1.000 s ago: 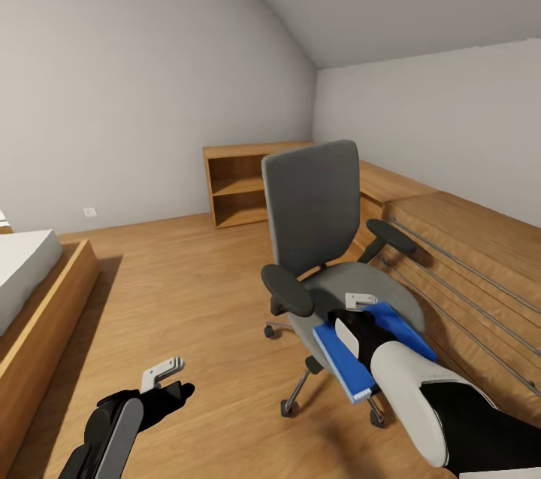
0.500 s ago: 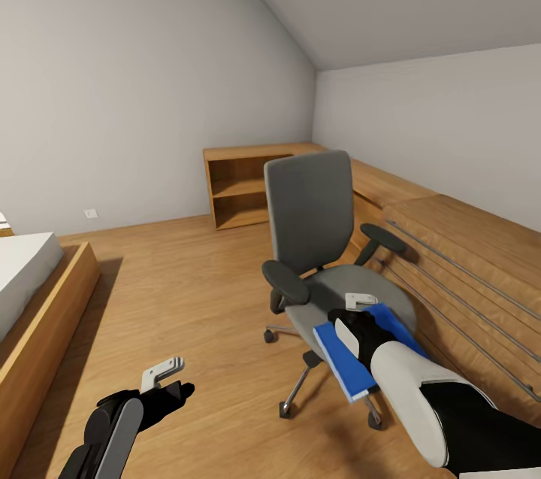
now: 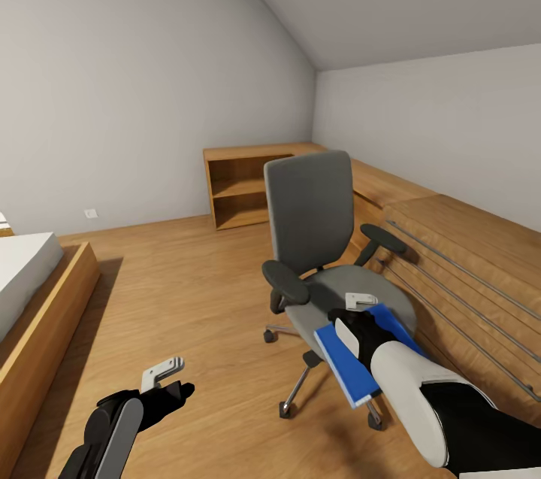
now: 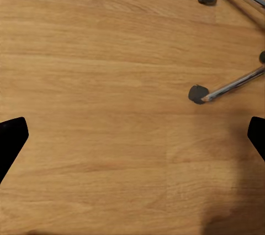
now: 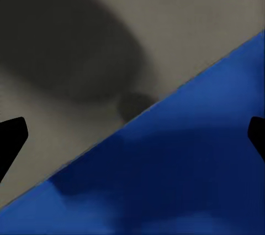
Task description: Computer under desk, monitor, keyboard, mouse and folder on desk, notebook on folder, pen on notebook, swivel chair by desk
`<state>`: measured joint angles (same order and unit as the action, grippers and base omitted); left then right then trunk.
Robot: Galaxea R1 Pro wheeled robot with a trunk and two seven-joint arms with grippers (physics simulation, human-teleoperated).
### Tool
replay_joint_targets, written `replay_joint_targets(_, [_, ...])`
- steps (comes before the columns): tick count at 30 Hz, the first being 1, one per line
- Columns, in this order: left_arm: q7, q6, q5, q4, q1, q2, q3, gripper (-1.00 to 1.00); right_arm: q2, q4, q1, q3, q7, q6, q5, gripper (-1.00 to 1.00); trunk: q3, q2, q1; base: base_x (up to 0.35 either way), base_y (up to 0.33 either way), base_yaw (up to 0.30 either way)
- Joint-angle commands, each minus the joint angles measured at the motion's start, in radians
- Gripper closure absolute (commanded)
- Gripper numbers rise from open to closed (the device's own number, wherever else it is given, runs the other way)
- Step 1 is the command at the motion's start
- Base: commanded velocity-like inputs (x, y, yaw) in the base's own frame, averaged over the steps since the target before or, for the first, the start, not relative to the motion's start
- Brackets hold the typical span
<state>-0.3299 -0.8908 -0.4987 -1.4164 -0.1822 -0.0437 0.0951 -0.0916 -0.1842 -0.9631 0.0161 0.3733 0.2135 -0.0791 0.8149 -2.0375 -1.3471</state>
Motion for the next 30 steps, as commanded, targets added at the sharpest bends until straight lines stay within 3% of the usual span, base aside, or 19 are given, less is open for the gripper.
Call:
replay_joint_targets(1, [-0.008,-0.004,-0.011,-0.001,-0.001,-0.001,0.002,-1.0,0.0,-0.002,0.0,0.002,0.004,0.004,-0.008,-1.0,0.001,0.0,0.0,0.0,0.0,0.0])
replay_joint_targets(30, [-0.01,-0.004,-0.007,-0.001,-0.001,-0.002,0.002,-1.0,0.001,-0.006,0.0,0.002,0.004,0.004,-0.008,-1.0,0.001,0.0,0.0,0.0,0.0,0.0])
